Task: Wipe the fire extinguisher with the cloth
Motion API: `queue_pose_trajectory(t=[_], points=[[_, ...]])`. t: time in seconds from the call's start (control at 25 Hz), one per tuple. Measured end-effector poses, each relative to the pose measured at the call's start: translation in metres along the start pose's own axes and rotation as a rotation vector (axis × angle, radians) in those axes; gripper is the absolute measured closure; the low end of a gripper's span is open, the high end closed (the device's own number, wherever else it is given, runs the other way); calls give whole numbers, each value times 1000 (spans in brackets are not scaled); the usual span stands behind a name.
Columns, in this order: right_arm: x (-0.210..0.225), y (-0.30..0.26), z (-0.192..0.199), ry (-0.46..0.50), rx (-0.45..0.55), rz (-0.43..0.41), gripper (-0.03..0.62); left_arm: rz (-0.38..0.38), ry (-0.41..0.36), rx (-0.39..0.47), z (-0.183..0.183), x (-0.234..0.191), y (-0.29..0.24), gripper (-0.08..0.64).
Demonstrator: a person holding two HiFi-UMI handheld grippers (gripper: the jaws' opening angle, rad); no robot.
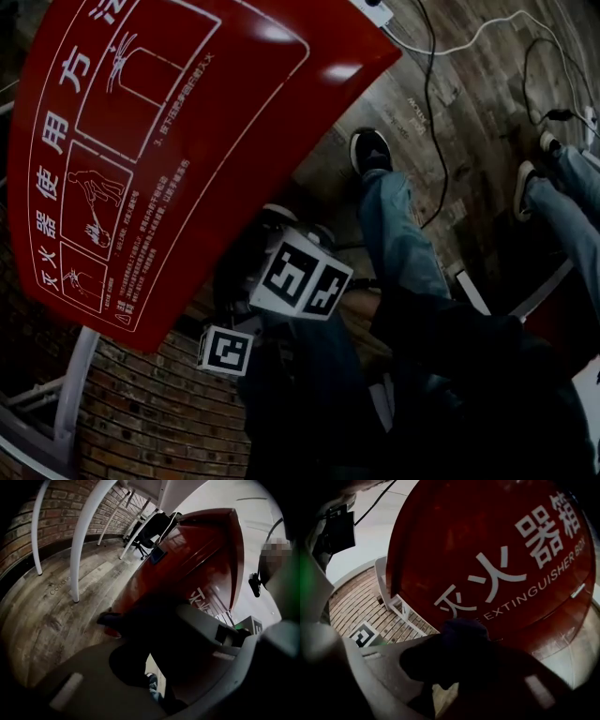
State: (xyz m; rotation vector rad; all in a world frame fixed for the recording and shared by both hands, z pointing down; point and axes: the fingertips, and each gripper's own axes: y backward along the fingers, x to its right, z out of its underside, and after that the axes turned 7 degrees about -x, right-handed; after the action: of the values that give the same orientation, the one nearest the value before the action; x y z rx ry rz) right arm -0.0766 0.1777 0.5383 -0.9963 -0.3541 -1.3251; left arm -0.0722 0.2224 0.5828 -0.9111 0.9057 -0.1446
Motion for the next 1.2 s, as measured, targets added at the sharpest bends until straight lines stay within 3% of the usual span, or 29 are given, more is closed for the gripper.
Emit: queue_pose_trajectory(t=[0.12, 0.32, 0.44, 0.56, 0.68, 0.76, 0.92, 1.04, 1.12, 1.2], points=[[25, 22, -3, -78, 45, 64, 486, -8, 23, 16, 0, -4, 4, 561], [113, 107, -26, -173, 175, 337, 488, 57, 131, 66, 6, 19, -3, 561], [158, 167, -46, -238, 279, 472, 488, 39, 70, 44, 14, 34, -6, 561], [173, 192, -60, -254, 298, 504, 488, 30, 18, 23, 20, 49, -8, 561], [160, 182, -61, -246, 265, 468, 488, 42, 36, 33, 21, 60, -8, 561], [136, 160, -56, -229, 217, 401, 488, 46, 36, 38, 20, 65, -7, 561], [43, 86, -42, -97, 65, 149, 488, 48, 39, 53, 14, 68, -3, 561], [-24, 42, -39, -6, 6, -18, 488, 23, 64, 80, 11, 57, 4, 561], [-37, 33, -37, -13, 5, -46, 488, 8, 80, 91, 10, 50, 11, 561], [-30, 40, -37, -17, 15, -18, 488, 0, 88, 99, 10, 44, 18, 561]])
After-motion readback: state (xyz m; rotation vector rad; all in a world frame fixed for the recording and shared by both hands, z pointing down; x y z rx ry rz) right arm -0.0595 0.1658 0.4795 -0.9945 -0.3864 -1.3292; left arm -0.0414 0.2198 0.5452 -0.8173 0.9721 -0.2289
